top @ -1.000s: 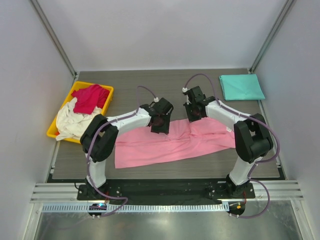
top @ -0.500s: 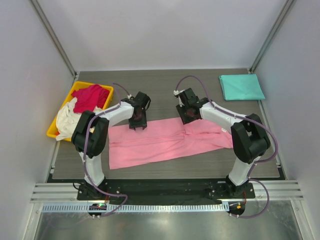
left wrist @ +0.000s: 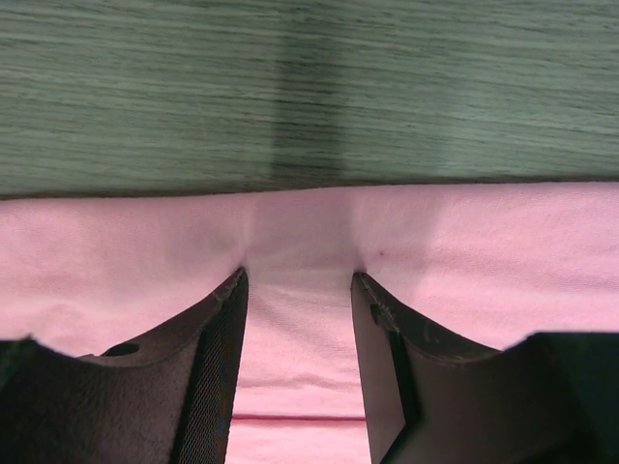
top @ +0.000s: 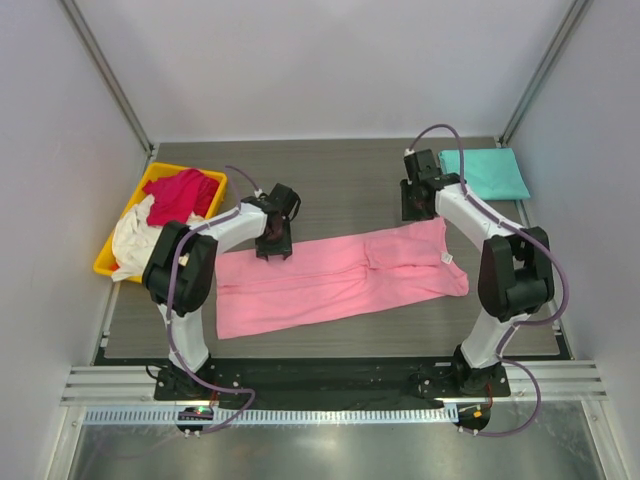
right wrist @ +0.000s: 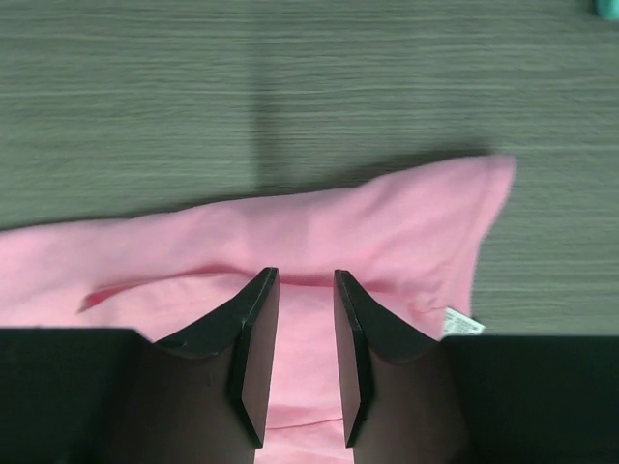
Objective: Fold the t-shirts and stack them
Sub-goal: Fold the tshirt
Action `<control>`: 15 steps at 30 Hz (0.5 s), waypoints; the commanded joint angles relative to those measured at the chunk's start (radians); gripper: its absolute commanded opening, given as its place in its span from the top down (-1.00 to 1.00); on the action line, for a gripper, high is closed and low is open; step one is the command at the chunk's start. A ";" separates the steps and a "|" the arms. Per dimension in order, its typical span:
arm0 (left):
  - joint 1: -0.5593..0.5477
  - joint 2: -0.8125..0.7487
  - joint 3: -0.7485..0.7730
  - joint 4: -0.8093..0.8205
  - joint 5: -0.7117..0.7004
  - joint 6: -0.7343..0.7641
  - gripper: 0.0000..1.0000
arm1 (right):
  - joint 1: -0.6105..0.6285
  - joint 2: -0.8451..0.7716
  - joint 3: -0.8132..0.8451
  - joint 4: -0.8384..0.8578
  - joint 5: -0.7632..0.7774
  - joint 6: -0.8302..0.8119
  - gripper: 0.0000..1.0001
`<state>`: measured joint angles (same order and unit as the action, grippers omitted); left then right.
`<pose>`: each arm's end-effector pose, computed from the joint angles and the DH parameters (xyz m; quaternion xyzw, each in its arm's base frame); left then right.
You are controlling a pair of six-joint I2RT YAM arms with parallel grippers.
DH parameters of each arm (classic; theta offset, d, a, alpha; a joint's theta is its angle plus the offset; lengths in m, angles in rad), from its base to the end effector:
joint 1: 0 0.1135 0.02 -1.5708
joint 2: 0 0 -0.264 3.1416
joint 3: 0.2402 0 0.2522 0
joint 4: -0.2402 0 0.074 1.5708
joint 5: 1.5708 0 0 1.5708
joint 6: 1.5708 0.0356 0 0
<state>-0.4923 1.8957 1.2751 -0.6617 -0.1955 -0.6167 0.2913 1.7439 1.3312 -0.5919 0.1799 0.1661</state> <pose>0.3288 -0.1685 0.1656 -0.0752 0.9821 0.0068 0.1725 0.3586 0.1009 0.2383 -0.0348 0.9560 -0.0209 0.2905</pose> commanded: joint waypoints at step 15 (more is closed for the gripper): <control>0.006 -0.015 0.030 -0.061 -0.044 0.031 0.03 | -0.103 0.069 -0.003 -0.111 -0.062 0.069 0.16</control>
<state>-0.4923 1.8954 1.2804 -0.6918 -0.2108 -0.5976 0.1841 1.8652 1.3308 -0.6571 0.1665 0.2165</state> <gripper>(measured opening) 0.487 0.418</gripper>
